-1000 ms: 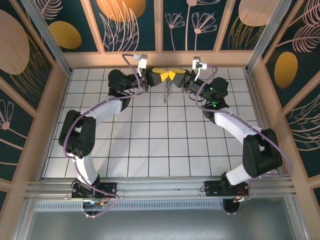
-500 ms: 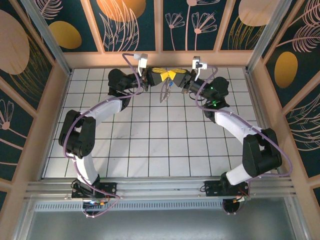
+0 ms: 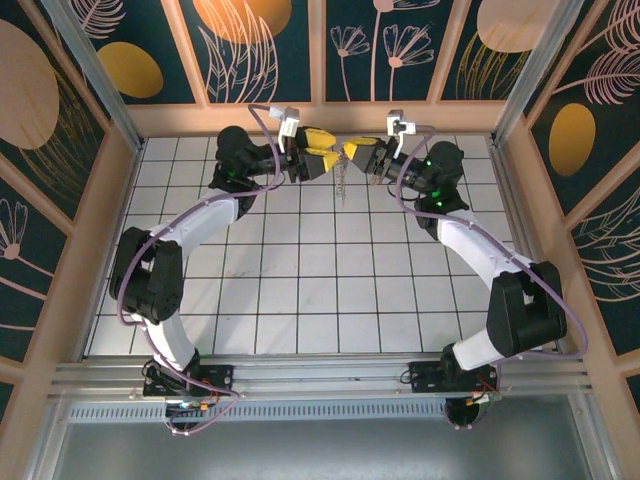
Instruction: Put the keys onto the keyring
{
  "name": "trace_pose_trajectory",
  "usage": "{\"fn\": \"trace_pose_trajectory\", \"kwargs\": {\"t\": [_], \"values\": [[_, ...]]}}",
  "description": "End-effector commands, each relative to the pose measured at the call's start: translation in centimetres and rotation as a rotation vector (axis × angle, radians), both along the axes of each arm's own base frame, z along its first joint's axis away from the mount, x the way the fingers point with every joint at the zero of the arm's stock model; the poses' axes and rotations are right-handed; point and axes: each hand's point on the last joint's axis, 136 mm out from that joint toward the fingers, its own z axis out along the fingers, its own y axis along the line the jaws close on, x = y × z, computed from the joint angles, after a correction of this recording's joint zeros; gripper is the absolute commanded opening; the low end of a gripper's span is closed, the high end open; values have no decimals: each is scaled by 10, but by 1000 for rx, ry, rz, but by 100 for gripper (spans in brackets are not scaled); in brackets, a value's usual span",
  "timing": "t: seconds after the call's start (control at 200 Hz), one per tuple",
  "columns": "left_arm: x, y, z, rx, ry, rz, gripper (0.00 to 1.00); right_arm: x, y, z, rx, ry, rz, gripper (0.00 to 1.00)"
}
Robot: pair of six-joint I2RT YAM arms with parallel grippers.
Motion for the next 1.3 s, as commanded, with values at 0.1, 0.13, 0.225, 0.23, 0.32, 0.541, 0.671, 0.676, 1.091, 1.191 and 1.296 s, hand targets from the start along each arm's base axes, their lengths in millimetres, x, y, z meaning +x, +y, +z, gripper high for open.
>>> {"fn": "trace_pose_trajectory", "kwargs": {"t": [0.1, 0.13, 0.225, 0.23, 0.32, 0.541, 0.671, 0.676, 1.091, 1.191, 1.296], "values": [[-5, 5, 8, 83, -89, -18, 66, -12, -1, 23, -83, -113, 42, 0], [-4, 4, 6, 95, -88, -22, 66, -11, 0, 23, -92, -114, 43, 0], [-2, 3, 1, 118, -82, -30, 66, -11, 1, 22, -109, -115, 50, 0], [-2, 3, 1, 118, -83, -30, 66, -11, 0, 22, -110, -115, 50, 0], [-2, 3, -2, 125, -76, -41, 66, -13, 2, 22, -118, -117, 67, 0], [-2, 1, -3, 126, -69, -78, 66, -16, 4, 21, -121, -117, 92, 0], [-1, -1, -3, 123, -61, -88, 65, -17, 6, 21, -122, -118, 100, 0], [-1, -1, -2, 123, -62, -87, 65, -17, 7, 21, -122, -118, 101, 0], [1, -6, -6, 117, -45, -115, 57, -19, 8, 23, -118, -128, 105, 0], [0, -8, -4, 110, -49, -118, 52, -19, 8, 22, -118, -127, 107, 0], [0, -8, -2, 105, -52, -119, 46, -19, 8, 21, -119, -126, 105, 0]]}}
